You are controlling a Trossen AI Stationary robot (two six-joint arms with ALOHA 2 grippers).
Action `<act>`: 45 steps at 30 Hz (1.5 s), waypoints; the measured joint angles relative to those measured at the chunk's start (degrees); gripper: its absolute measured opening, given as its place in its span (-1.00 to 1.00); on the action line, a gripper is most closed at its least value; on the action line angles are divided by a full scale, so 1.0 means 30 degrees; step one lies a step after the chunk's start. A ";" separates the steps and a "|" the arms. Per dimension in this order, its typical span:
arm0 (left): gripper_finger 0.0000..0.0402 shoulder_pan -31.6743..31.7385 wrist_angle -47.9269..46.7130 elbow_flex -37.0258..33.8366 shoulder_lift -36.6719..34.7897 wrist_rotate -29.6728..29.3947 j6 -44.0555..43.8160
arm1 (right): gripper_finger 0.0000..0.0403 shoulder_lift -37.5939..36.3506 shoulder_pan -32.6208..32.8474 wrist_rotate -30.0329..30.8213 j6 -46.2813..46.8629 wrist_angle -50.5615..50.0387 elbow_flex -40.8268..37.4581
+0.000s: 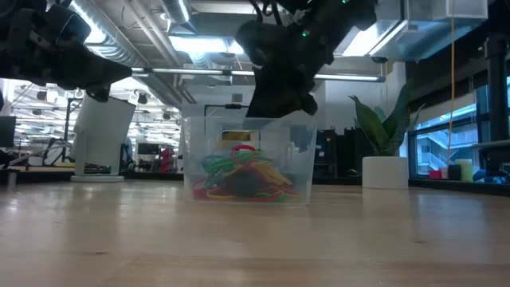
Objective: Pick and place rubber bands into bin
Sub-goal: Put the yellow rubber band into the transparent bin, then return to Home Position
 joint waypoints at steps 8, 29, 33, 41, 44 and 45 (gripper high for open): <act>-0.97 0.0000 -0.0005 0.0000 0.0000 0.0000 0.0000 | -0.42 -0.1214 -0.0385 -0.0003 0.0239 -0.0527 0.0001; -0.97 0.0000 0.0001 0.0000 -0.0007 0.0003 0.0000 | -0.93 -1.1828 0.0908 -0.0493 -0.0244 0.2353 -0.9281; -0.98 0.0000 -0.0007 0.0000 -0.0007 0.0006 0.0000 | -0.98 -1.4993 0.0893 -0.0440 -0.2312 0.4351 -1.2179; -0.96 -0.0001 -0.0007 0.0000 -0.0007 0.0003 0.0000 | -0.98 -2.1910 0.0901 -0.0479 -0.3475 0.7272 -1.7605; -0.97 0.0000 -0.0007 0.0000 -0.0007 0.0001 0.0000 | -0.98 -2.4519 0.0901 -0.1205 -0.3813 0.7851 -1.9451; -0.97 0.0000 -0.0007 0.0000 -0.0007 0.0000 0.0000 | -0.98 -2.5373 0.0901 -0.1497 -0.4048 0.8158 -2.0047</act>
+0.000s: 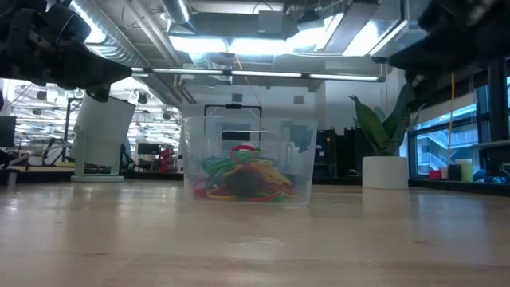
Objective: Pick and place rubber bands into bin
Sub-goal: Return to Home Position
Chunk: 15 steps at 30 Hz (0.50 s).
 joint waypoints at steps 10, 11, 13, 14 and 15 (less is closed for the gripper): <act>-0.97 -0.0006 0.0001 0.0000 0.0000 0.0007 0.0000 | -0.98 -0.6360 -0.0007 -0.2738 -0.2162 0.2449 -0.4427; -0.97 0.0000 0.0000 0.0000 0.0000 0.0000 0.0000 | -0.98 -0.6702 -0.0007 -0.2520 -0.2196 0.1374 -0.4350; -0.97 -0.0002 0.0000 0.0000 0.0000 0.0002 0.0002 | -0.98 -0.7090 -0.0007 -0.1995 -0.2308 -0.0307 -0.4309; -0.97 0.0000 0.0004 0.0000 0.0000 0.0000 0.0000 | -0.98 -0.7153 -0.0007 -0.1974 -0.2186 -0.0844 -0.4309; -0.97 0.0000 0.0000 0.0000 0.0000 0.0000 0.0000 | -0.98 -0.7171 -0.0007 -0.1969 -0.2077 -0.1187 -0.4309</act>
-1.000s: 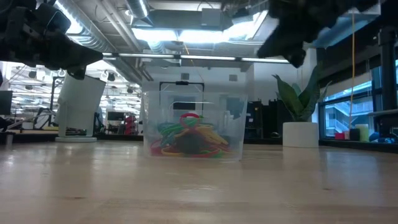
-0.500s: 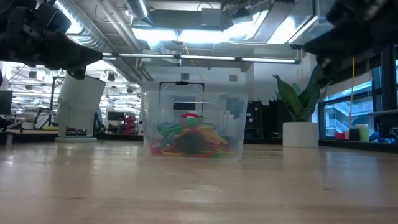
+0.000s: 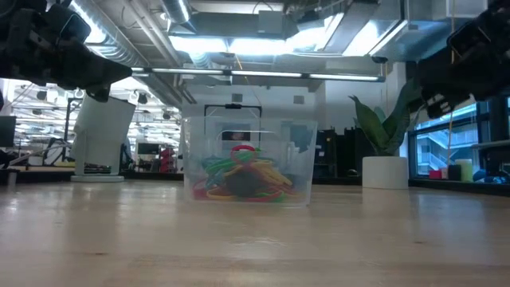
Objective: Pick and place rubber bands into bin
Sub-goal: Return to Home Position
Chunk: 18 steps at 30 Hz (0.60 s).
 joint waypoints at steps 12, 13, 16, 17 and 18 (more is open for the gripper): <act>-0.97 -0.0004 0.0000 0.0000 0.0000 0.0000 0.0000 | -0.98 0.0080 0.0000 0.0036 0.0487 -0.0672 0.0015; -0.97 -0.0004 0.0000 0.0000 0.0000 0.0003 0.0000 | -0.98 0.0080 0.0000 0.0042 0.0425 -0.0678 0.0015; -0.97 0.0000 0.0000 0.0000 0.0000 0.0000 0.0000 | -0.98 0.0080 0.0000 0.0044 0.0524 -0.0671 0.0022; -0.97 -0.0005 0.0000 0.0000 0.0000 0.0000 0.0000 | -0.98 0.0080 0.0000 0.0044 0.0524 -0.0671 0.0022; -0.97 -0.0007 0.0000 0.0000 0.0000 0.0000 0.0000 | -0.98 0.0080 0.0000 0.0044 0.0487 -0.0674 0.0022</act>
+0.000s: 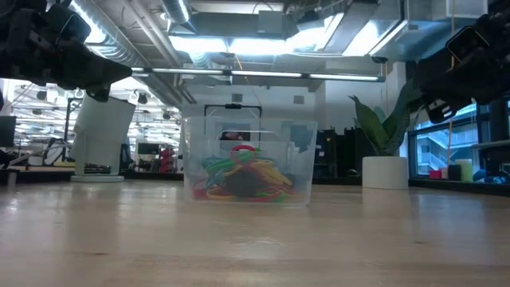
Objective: Pick and place rubber bands into bin
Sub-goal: Return to Home Position
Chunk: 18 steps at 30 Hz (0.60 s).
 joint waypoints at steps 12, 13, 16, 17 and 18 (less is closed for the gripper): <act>-0.97 0.0004 0.0000 0.0000 0.0000 0.0000 0.0000 | -0.98 0.0000 0.0000 0.0000 0.0172 0.0003 0.0000; -0.97 0.0000 0.0000 0.0000 0.0000 0.0000 0.0000 | -0.98 0.0000 0.0000 0.0000 0.0172 -0.0003 0.0000; -0.97 0.0006 0.0000 0.0000 0.0000 0.0000 0.0000 | -0.98 0.0000 0.0000 0.0000 0.0172 -0.0001 0.0007; -0.97 0.0004 0.0000 0.0000 0.0000 0.0000 0.0000 | -0.98 0.0000 0.0000 0.0000 0.0172 0.0002 0.0007; -0.97 0.0003 0.0000 0.0000 0.0000 0.0000 0.0000 | -0.97 0.0000 0.0000 0.0000 0.0172 -0.0004 0.0007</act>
